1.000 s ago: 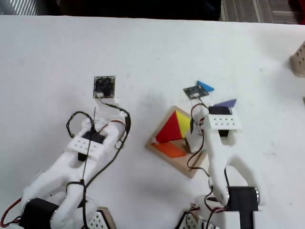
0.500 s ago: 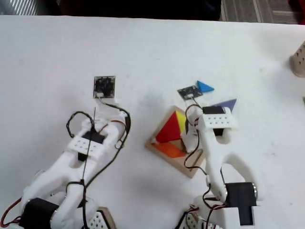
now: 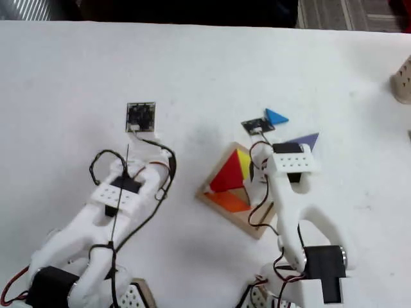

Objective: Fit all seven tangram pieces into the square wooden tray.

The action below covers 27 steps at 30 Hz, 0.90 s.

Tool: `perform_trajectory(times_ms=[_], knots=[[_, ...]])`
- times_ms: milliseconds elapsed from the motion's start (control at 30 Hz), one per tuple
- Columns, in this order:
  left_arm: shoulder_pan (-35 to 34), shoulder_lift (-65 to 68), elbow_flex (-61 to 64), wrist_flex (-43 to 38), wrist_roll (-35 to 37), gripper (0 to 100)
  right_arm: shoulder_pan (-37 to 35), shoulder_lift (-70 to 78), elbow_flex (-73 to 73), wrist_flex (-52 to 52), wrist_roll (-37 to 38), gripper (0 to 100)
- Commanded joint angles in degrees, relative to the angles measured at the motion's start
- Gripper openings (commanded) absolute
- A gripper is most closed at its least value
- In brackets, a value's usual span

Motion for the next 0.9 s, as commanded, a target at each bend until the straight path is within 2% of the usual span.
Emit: perform_trajectory(times_ms=[0, 67, 233, 300, 500, 867], knots=[[0.40, -1.71, -0.97, -0.53, -0.70, 2, 4.26, -0.92, -3.43, 1.10, 0.00, 22.1], [0.40, -1.71, -0.97, -0.53, -0.70, 2, 6.90, -1.54, -4.13, 0.57, 0.00, 19.1], [0.40, -1.80, -0.97, -0.53, -0.70, 2, 10.59, -1.36, -4.22, -5.67, 0.00, 1.0], [0.40, -1.89, -0.97, -0.53, -0.70, 2, 11.21, -0.57, -4.22, -6.73, -0.26, 3.3], [0.40, -1.89, -0.97, -0.53, -0.70, 2, 10.95, 6.37, -4.22, -9.54, 0.00, 2.0], [0.40, -1.89, -0.97, -0.53, -0.70, 2, 8.57, 8.48, -5.45, -2.95, 2.46, 1.9]])
